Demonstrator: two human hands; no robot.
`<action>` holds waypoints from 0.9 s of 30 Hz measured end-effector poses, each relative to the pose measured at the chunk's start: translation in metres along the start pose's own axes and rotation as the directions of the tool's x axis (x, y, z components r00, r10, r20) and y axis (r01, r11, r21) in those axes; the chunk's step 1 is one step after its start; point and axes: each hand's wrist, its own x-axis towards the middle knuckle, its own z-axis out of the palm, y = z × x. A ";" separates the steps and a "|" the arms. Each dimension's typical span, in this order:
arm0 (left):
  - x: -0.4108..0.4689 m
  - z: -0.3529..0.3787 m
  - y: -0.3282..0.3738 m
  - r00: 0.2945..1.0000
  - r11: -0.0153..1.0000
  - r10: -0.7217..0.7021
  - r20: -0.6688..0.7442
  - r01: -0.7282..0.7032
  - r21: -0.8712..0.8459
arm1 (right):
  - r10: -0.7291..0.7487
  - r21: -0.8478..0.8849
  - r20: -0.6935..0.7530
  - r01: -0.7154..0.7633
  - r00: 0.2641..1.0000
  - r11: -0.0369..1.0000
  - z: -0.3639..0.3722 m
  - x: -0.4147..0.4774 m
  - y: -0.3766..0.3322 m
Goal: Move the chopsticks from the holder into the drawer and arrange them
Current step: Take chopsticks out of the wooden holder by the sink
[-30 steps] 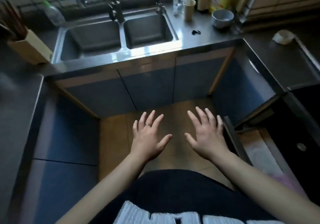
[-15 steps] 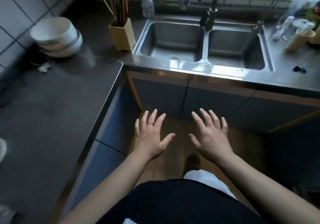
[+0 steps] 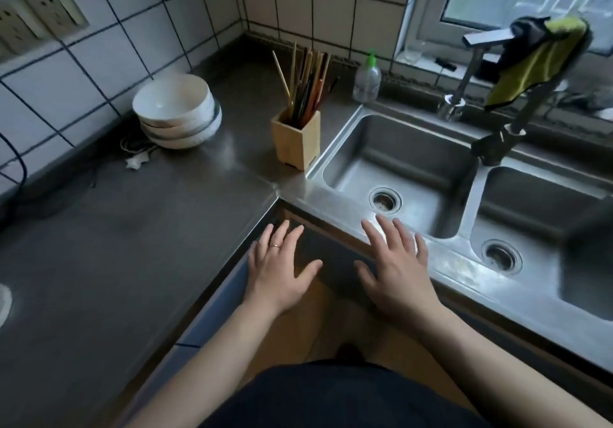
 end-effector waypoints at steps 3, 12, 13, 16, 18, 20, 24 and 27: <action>0.038 -0.010 0.002 0.995 0.994 -0.082 -0.048 0.079 -0.076 | -0.038 0.003 -0.004 0.038 0.999 0.999 -0.012 0.049 0.005; 0.168 -0.048 -0.005 0.971 0.947 -0.149 -0.188 0.085 -0.309 | -0.027 0.150 -0.092 0.041 0.995 0.988 -0.029 0.179 -0.010; 0.185 -0.052 -0.005 0.969 0.942 -0.144 -0.198 0.073 -0.327 | -0.011 0.176 -0.105 0.029 0.994 0.984 -0.030 0.193 -0.013; 0.235 -0.063 -0.007 0.968 0.926 -0.147 -0.205 0.062 -0.371 | 0.044 0.268 -0.116 -0.011 0.992 0.963 -0.032 0.233 -0.025; 0.268 -0.068 -0.011 0.971 0.913 -0.164 -0.177 0.081 -0.400 | 0.083 0.356 -0.095 -0.045 0.992 0.933 -0.034 0.260 -0.032; 0.299 -0.070 -0.016 0.975 0.905 -0.177 -0.135 0.108 -0.413 | 0.119 0.434 -0.065 -0.079 0.991 0.898 -0.035 0.285 -0.039; 0.349 -0.069 -0.026 0.983 0.898 -0.174 -0.061 0.133 -0.419 | 0.213 0.617 0.050 -0.199 0.976 0.762 -0.035 0.325 -0.050; 0.385 -0.067 -0.039 0.991 0.850 -0.124 0.040 0.127 -0.511 | 0.292 0.750 0.162 -0.310 0.942 0.584 -0.027 0.352 -0.062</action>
